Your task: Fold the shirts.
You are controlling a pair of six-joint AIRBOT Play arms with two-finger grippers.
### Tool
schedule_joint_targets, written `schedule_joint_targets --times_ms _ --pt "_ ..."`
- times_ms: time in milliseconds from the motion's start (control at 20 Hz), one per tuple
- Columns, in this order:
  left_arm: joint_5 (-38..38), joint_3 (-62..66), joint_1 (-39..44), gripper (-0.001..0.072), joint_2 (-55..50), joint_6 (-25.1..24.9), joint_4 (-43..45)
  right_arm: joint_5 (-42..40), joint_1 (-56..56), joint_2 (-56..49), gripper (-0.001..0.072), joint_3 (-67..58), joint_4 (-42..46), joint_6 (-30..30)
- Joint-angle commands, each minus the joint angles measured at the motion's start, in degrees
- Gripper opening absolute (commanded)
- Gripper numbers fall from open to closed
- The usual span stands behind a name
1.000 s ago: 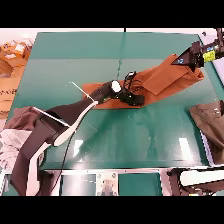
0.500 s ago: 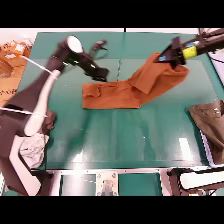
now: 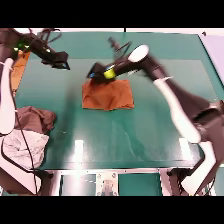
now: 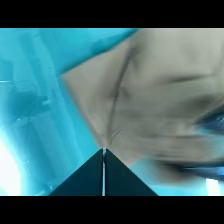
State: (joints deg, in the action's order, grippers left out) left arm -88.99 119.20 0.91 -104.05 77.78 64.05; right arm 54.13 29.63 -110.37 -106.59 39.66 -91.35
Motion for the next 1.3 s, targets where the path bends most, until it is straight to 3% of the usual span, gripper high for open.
schedule_joint_targets --times_ms 0,50,100,200,400,600,650,700,750,800,1000,1250 --pt "-0.7 0.0 -2.3 0.0021 0.2 -0.4 0.5 -19.3 6.8 -8.2 0.0532 0.0 -6.8 -0.1" --pt "-1.0 0.0 -2.3 0.0021 0.2 -1.0 0.4 -19.3 5.9 -8.4 0.0529 0.0 -8.5 -0.1" --pt "-1.3 0.0 -2.3 0.0021 0.2 -1.6 0.4 -18.1 4.3 -8.1 0.0463 -0.1 -8.7 -0.1" --pt "-1.2 0.0 -2.1 0.0021 0.2 -1.7 0.3 -12.4 -0.5 -6.8 0.0029 -0.2 -8.6 -0.1" --pt "-0.8 0.0 -2.1 0.0021 0.2 -1.8 0.3 2.3 -12.8 -3.9 0.0014 -0.1 -7.7 3.1" --pt "-0.7 0.0 -2.1 0.0021 0.2 -1.8 0.3 7.0 -23.0 5.7 0.0015 8.3 6.1 1.8" --pt "-0.6 0.0 -2.1 0.0021 0.2 -1.8 0.3 7.1 -25.3 8.4 0.0043 12.0 8.7 1.8" --pt "-0.6 0.0 -2.1 0.0021 0.2 -1.8 0.3 7.9 -27.8 10.4 0.0210 15.6 10.0 1.9" --pt "-0.4 0.0 -2.1 0.0021 0.2 -1.7 0.3 9.0 -30.1 11.3 0.0447 18.4 10.4 2.1" --pt "-0.1 0.0 -2.1 0.0022 0.2 -1.7 0.3 9.9 -32.0 11.4 0.0555 20.4 10.3 2.6" --pt "0.0 0.0 -2.1 0.0021 0.2 -1.6 0.4 9.8 -34.0 9.4 0.0555 26.6 10.1 5.9" --pt "0.0 0.0 -2.1 0.0021 0.2 -1.3 0.4 9.0 -27.2 3.3 0.0555 27.3 -2.7 13.5"
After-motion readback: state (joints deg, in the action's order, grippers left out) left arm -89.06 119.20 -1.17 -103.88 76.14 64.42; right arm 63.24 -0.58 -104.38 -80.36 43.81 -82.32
